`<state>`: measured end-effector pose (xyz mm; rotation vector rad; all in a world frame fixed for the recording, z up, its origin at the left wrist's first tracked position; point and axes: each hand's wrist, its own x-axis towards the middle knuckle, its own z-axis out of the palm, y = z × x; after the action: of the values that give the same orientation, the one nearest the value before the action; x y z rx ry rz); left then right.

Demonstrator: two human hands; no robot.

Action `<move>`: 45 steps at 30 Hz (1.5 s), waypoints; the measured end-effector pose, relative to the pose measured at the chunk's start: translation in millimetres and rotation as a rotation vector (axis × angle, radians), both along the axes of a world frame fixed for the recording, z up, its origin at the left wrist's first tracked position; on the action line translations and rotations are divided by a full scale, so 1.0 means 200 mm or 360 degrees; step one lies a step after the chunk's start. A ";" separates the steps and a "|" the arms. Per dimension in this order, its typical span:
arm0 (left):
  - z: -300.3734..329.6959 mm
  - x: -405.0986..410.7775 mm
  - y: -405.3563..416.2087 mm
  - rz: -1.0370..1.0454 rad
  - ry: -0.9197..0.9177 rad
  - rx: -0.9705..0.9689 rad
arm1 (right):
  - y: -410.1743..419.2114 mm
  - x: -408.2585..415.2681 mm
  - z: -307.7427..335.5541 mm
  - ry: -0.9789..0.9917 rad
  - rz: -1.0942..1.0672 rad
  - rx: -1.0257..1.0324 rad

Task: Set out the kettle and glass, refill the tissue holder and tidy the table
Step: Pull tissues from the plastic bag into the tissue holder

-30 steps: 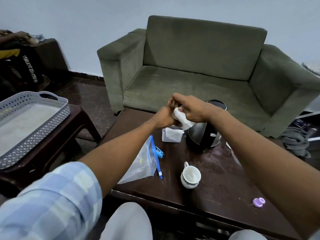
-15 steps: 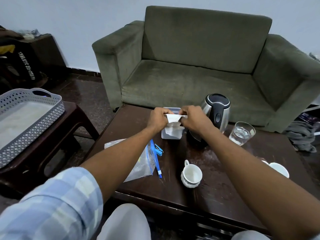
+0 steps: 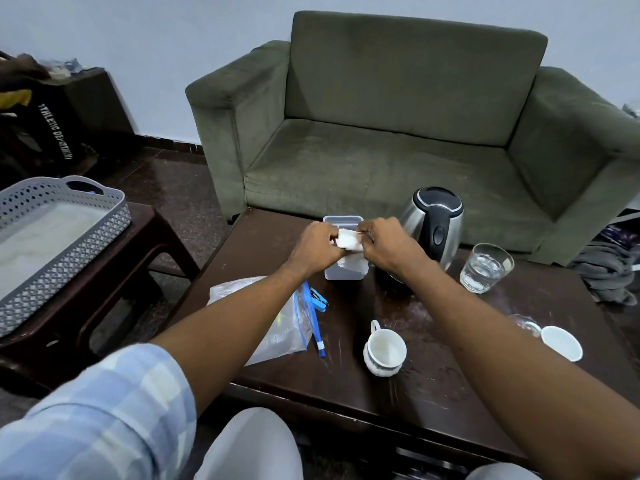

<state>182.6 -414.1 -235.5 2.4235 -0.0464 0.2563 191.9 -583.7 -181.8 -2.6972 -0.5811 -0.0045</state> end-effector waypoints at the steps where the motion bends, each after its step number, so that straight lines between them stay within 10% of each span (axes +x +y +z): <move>1: 0.00 -0.01 0.01 -0.0019 -0.0020 0.0051 | 0.00 0.00 -0.01 0.0024 -0.0009 -0.0009; 33: -0.04 -0.06 0.03 -0.0159 0.0118 0.0392 | -0.01 -0.09 -0.11 0.0329 0.0053 -0.0105; 45: 0.04 0.00 0.01 -0.0207 0.0163 0.0580 | -0.37 -0.41 0.04 -0.0919 -0.0740 0.1123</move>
<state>183.5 -411.7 -227.7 2.7773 -0.2216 0.0671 109.7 -658.3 -173.0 -2.0390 -0.0470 -0.9440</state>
